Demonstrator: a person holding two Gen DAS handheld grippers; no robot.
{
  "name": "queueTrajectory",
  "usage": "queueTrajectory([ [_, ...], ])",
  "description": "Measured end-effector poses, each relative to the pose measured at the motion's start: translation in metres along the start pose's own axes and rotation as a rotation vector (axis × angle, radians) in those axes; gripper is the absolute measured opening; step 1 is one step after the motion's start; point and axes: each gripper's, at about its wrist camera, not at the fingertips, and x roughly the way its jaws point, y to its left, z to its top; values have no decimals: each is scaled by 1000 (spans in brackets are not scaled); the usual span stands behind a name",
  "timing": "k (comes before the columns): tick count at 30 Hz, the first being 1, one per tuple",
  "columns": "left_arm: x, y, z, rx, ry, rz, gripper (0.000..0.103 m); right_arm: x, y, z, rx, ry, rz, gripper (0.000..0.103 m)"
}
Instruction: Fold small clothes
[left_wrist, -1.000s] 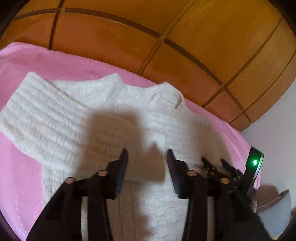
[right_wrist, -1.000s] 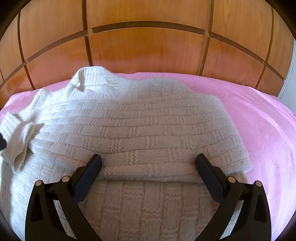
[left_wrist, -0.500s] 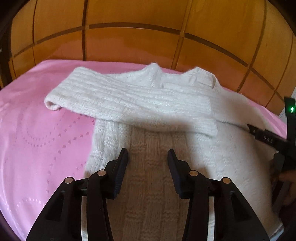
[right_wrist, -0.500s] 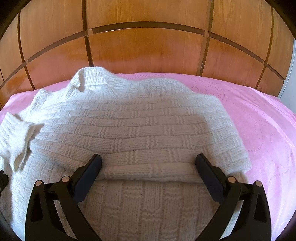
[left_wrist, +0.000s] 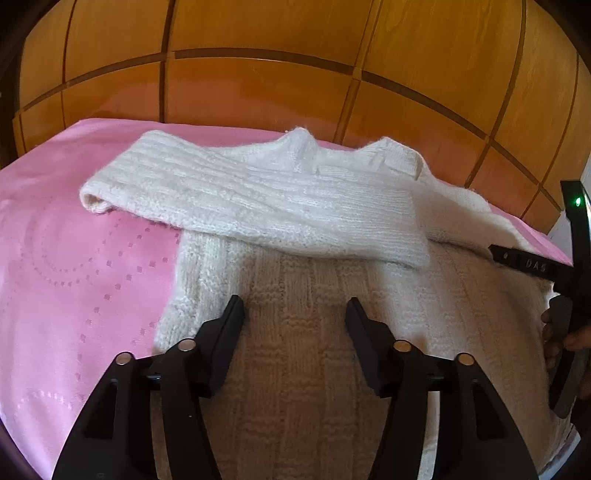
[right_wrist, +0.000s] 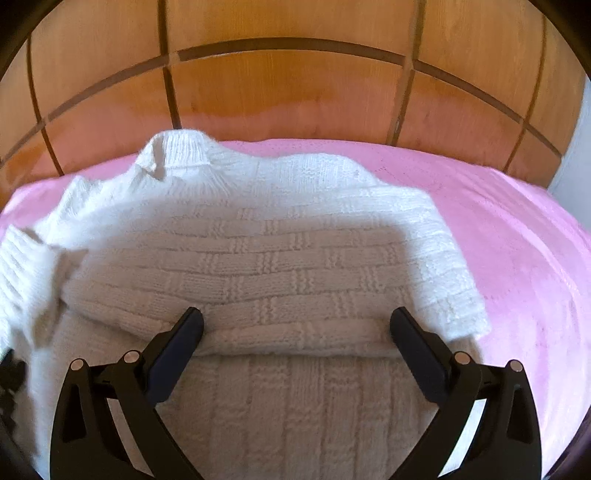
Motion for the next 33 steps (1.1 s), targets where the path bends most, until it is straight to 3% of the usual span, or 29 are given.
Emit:
queueTrajectory([
  [3,0,-2,0,8,1,1,61,-20,3,1,64,-20,110,101],
  [5,-1,-2,1,6,-1,-1,61,-30,10,1,106,1,249,100],
  [8,-1,-2,0,2,-3,-6,61,-33,26,-1,138,78,454,86],
  [10,-1,-2,0,1,-3,-6,61,-30,43,-4,139,143,564,72],
  [13,0,-1,-1,-2,-4,-8,61,-20,68,-6,146,221,669,70],
  [18,0,-1,-1,-6,-5,-15,62,4,100,-3,148,279,671,70],
  [20,0,-1,-1,-8,-5,-17,62,9,109,-1,137,270,652,64],
  [24,1,-1,-1,-6,-3,-29,65,11,132,3,66,290,611,7],
  [27,1,-1,-1,-9,-3,-34,65,-13,145,15,-16,238,597,7],
  [33,1,-1,-1,-11,-2,-36,66,-87,141,67,-127,0,613,7],
])
